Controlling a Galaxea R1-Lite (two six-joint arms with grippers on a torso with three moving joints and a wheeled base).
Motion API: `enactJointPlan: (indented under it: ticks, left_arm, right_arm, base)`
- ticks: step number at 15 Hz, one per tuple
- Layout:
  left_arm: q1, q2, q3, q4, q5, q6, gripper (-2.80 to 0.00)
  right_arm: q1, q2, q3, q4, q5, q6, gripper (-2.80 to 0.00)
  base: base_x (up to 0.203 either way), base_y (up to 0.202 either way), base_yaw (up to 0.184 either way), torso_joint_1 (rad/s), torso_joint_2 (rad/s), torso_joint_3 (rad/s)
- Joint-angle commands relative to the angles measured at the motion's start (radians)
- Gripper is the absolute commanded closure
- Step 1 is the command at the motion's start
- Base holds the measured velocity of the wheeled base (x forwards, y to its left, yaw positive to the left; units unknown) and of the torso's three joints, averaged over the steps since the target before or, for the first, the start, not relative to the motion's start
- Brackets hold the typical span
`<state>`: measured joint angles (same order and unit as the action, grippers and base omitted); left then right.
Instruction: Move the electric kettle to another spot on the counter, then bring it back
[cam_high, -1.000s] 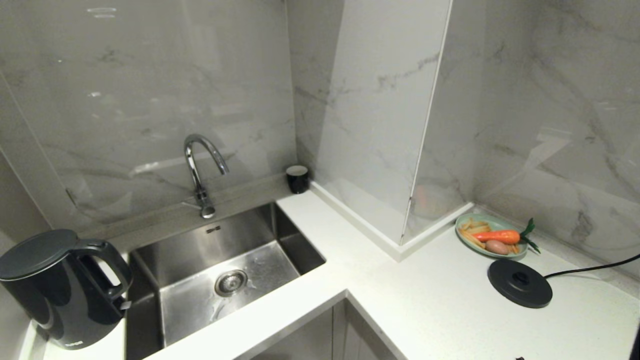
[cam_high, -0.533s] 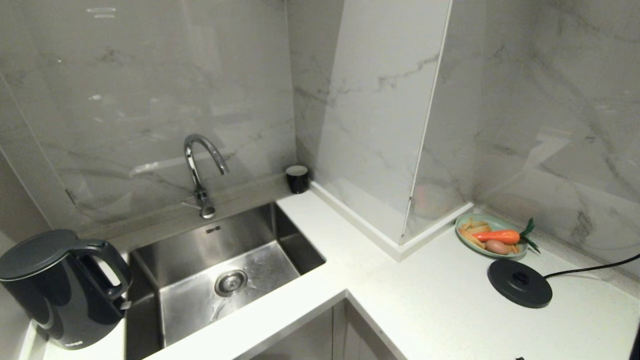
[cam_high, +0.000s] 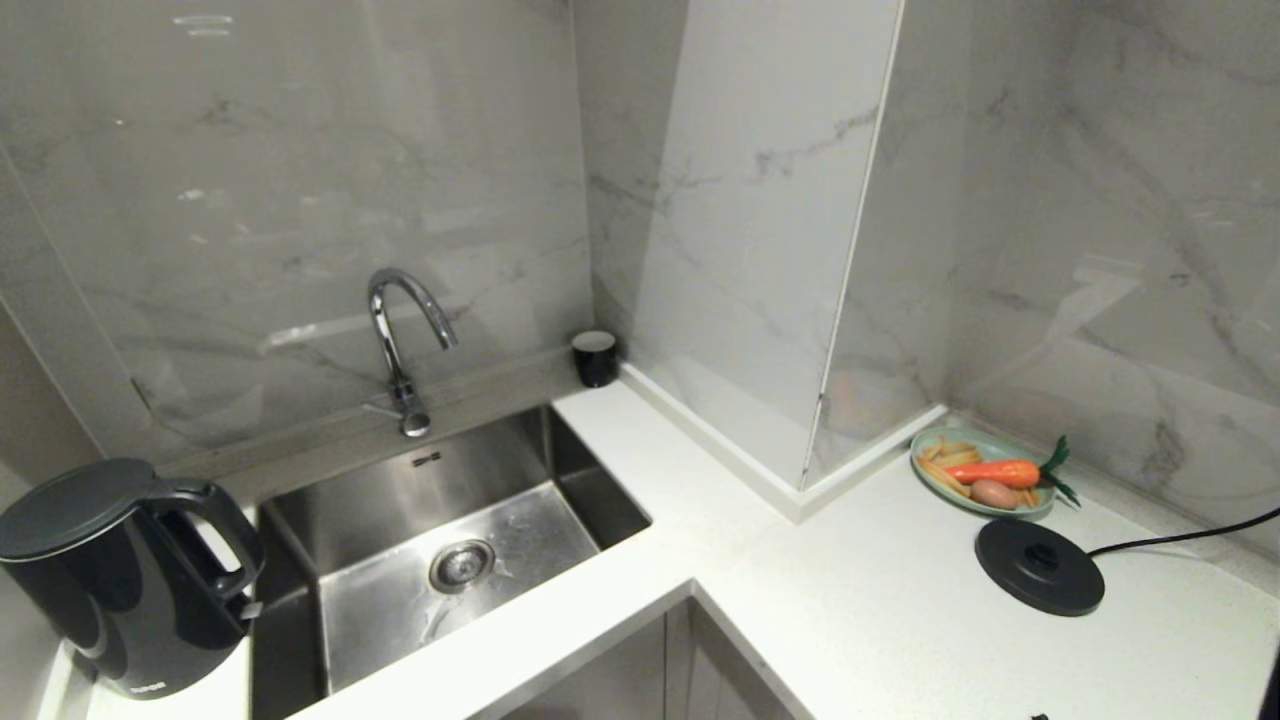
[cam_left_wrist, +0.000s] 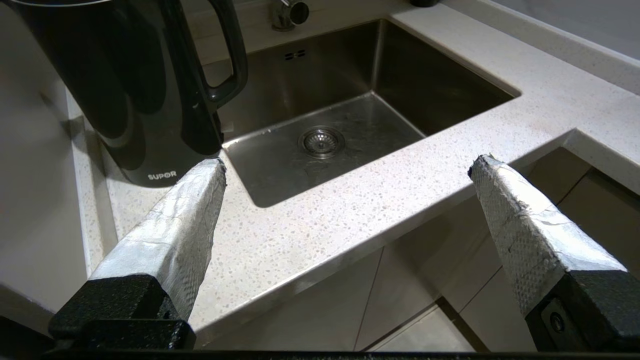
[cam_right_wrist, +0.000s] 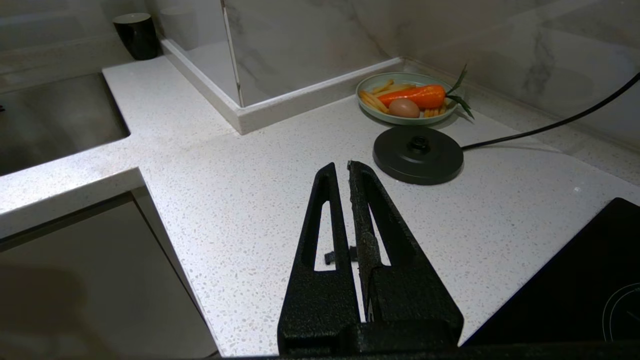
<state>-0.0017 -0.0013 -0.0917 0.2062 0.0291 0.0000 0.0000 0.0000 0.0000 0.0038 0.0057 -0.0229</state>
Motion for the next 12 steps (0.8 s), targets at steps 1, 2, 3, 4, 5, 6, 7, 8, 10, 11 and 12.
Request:
enactJointPlan:
  ticks: [1,2,3,4,5,6,7,8,10,11,12]
  left_arm:
    - [0.000,0.001,0.000,0.001,0.002,0.000,-2.80]
    - [0.000,0.001,0.000,0.001,0.000,-0.001,-2.80]
    - [0.000,0.001,0.001,0.001,0.000,-0.009,0.00]
    - [0.000,0.001,0.001,0.001,0.000,-0.014,0.00]
    - [0.000,0.001,0.001,0.002,0.000,-0.014,0.00]
    - [0.000,0.001,0.001,0.002,0.000,-0.014,0.00]
    - [0.000,0.001,0.001,0.001,0.000,-0.012,0.00]
    - [0.000,0.001,0.001,0.001,0.000,-0.014,0.00]
    - [0.000,0.001,0.001,0.001,0.000,-0.012,0.00]
    - [0.000,0.001,0.001,0.001,0.000,-0.012,0.00]
    - [0.001,0.001,0.001,0.001,0.000,-0.011,0.00]
  right_arm:
    - [0.000,0.000,0.000,0.001,0.000,0.000,0.00]
    - [0.000,0.000,0.000,0.000,0.000,0.000,0.00]
    - [0.000,0.000,0.000,0.000,0.000,0.000,0.00]
    - [0.000,0.000,0.000,0.000,0.000,0.000,0.00]
    - [0.000,0.000,0.000,-0.001,0.000,0.000,0.00]
    - [0.000,0.000,0.000,0.001,0.000,0.000,0.00]
    - [0.000,0.000,0.000,0.000,0.000,0.000,0.00]
    - [0.000,0.000,0.000,0.001,0.000,0.000,0.00]
    - [0.000,0.000,0.000,-0.001,0.000,0.000,0.00]
    - [0.000,0.000,0.000,-0.001,0.002,-0.002,0.00]
    - [0.000,0.000,0.000,-0.001,0.002,-0.003,0.00]
  base:
    - [0.000,0.000,0.000,0.000,0.00,0.000]
    - [0.000,0.000,0.000,0.000,0.00,0.000]
    - [0.000,0.000,0.000,0.000,0.00,0.000]
    - [0.000,0.000,0.000,0.000,0.00,0.000]
    - [0.000,0.000,0.000,0.000,0.00,0.000]
    - [0.000,0.000,0.000,0.000,0.00,0.000]
    - [0.000,0.000,0.000,0.000,0.00,0.000]
    - [0.000,0.000,0.000,0.000,0.00,0.000]
    - [0.000,0.000,0.000,0.000,0.00,0.000]
    - [0.000,0.000,0.000,0.000,0.00,0.000]
    - [0.000,0.000,0.000,0.000,0.00,0.000]
